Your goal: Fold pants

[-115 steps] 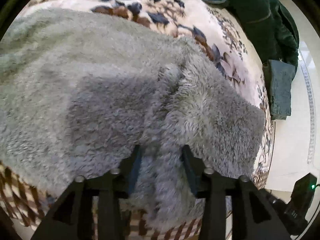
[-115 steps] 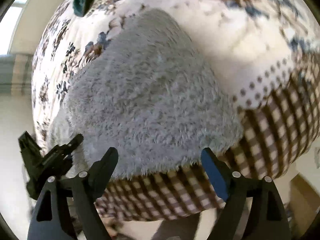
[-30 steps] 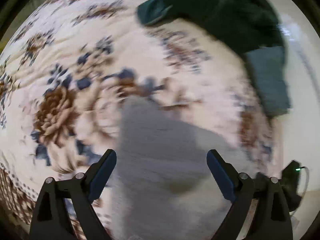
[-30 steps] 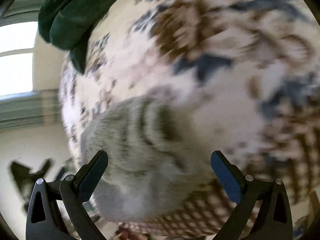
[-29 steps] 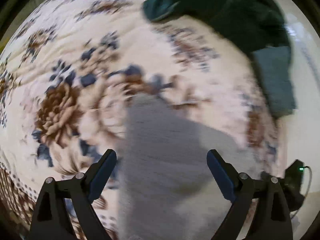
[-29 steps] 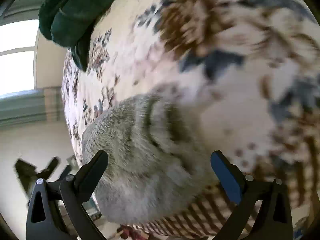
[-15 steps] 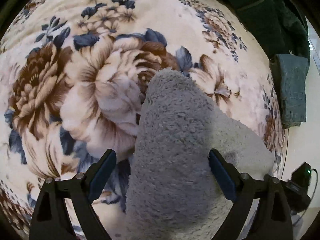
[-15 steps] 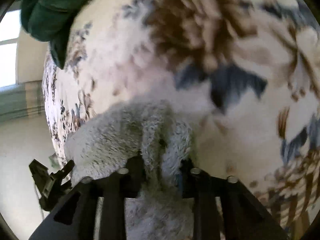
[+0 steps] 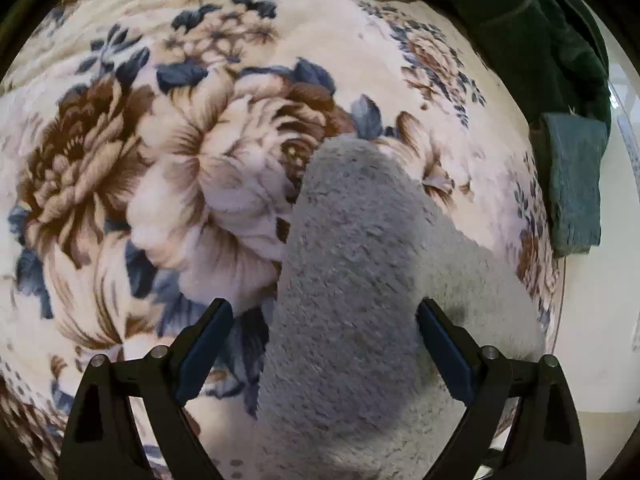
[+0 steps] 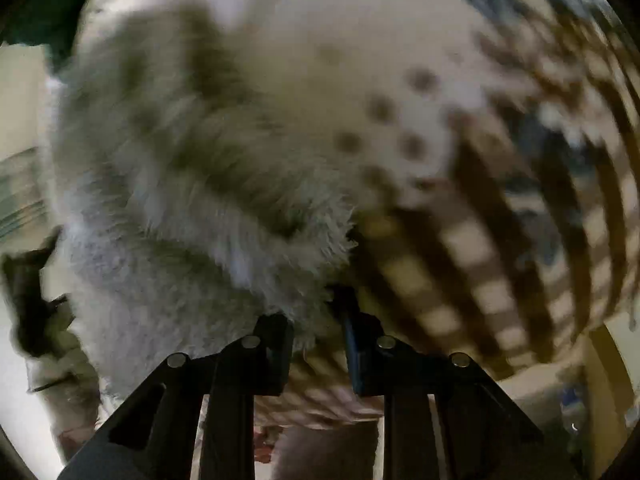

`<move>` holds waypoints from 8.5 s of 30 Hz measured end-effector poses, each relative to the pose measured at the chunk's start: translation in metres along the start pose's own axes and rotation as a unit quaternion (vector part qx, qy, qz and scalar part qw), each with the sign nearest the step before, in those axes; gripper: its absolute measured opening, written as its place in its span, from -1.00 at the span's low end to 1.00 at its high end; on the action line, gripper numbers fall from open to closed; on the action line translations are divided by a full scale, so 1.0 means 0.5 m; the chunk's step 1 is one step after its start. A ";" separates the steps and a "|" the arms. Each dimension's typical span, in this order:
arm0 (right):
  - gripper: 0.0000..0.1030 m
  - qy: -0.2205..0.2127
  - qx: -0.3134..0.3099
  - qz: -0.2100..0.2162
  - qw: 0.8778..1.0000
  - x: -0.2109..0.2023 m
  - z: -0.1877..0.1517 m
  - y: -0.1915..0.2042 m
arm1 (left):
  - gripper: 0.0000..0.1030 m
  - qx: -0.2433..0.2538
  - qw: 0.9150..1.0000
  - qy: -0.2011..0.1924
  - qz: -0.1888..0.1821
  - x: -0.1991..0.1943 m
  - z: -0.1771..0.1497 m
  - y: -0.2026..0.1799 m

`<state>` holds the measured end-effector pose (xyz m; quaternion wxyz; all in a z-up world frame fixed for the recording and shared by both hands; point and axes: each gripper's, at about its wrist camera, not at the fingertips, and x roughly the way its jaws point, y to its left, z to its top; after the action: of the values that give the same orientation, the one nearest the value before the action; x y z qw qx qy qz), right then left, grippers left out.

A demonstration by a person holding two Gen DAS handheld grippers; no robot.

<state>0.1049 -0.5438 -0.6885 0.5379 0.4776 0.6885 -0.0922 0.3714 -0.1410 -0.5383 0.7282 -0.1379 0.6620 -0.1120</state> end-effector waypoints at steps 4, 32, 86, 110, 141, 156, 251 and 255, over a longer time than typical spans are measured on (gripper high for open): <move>-0.14 -0.033 -0.032 0.015 0.999 -0.086 0.009 0.048 | 0.83 0.023 1.000 -0.007 0.002 -0.023 -0.001 -0.023; 0.44 -0.055 -0.029 0.109 0.992 -0.118 0.134 0.059 | 0.83 -0.044 0.998 0.001 -0.039 0.004 0.065 0.031; -0.18 -0.028 -0.036 0.272 0.961 0.170 -0.007 0.246 | 0.00 -0.022 0.982 0.031 -0.185 0.006 -0.090 0.049; -0.31 -0.098 -0.246 0.275 0.924 0.149 0.115 1.124 | -0.13 -0.087 0.949 -0.172 -0.250 -0.291 0.477 0.374; 0.05 -0.181 -0.352 -0.093 0.914 0.429 0.251 1.494 | 0.87 -0.055 0.986 -0.149 0.045 -0.205 0.644 0.595; 1.00 -0.321 -0.418 -0.218 0.821 0.215 -0.014 1.481 | 0.98 0.010 0.963 -0.184 0.195 -0.325 0.506 0.437; 1.00 -0.434 -0.489 -0.080 0.752 -0.722 -0.914 1.186 | 1.00 0.049 0.907 -0.368 0.198 -1.111 -0.091 0.069; 1.00 -0.431 -0.490 -0.081 0.754 -0.712 -0.915 1.182 | 1.00 0.051 0.907 -0.367 0.198 -1.111 -0.087 0.072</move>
<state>0.2411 -0.1382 0.0204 0.9284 0.0007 0.3711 0.0180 0.2725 0.0824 -0.0364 0.9331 0.0018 0.3547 0.0596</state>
